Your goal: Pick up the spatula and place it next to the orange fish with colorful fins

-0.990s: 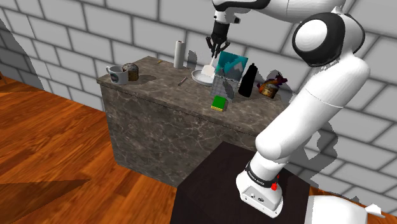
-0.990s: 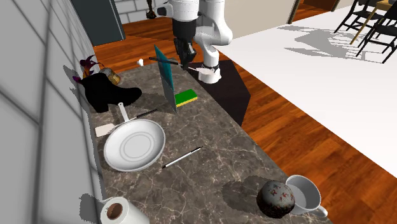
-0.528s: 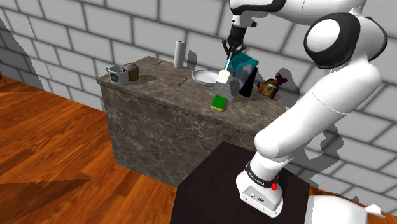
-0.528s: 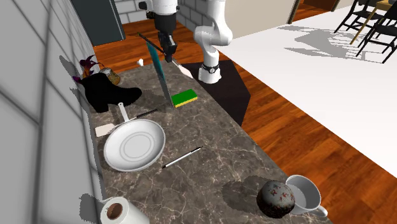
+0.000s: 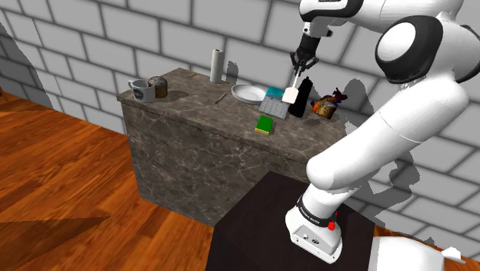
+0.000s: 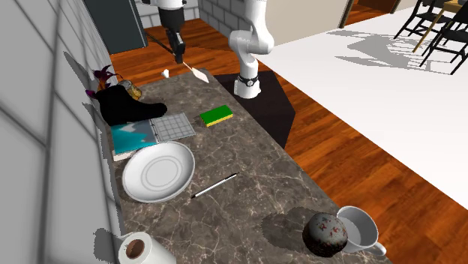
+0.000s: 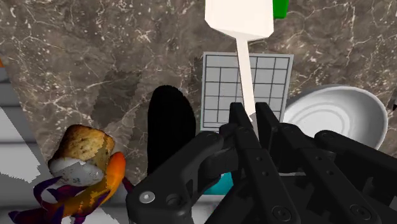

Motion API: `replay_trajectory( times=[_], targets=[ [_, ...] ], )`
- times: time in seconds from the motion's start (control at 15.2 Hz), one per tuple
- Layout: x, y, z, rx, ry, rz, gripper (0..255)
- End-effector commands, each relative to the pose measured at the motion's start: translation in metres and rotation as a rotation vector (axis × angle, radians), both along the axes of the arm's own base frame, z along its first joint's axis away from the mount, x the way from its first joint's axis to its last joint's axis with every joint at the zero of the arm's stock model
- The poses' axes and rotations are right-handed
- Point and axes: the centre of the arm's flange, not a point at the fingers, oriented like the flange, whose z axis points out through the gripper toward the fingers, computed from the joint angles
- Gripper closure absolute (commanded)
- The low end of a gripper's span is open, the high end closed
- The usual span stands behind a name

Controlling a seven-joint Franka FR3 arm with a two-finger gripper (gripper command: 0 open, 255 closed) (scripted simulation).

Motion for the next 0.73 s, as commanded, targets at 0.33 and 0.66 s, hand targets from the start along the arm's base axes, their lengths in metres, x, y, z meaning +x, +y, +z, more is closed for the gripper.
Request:
replay_trajectory(
  times=[0.33,0.66],
  targets=[
    [-0.073,-0.066,-0.001,0.000,0.000,0.001,255],
    [-0.121,-0.111,-0.001,0.000,0.000,0.001,255]
  ],
)
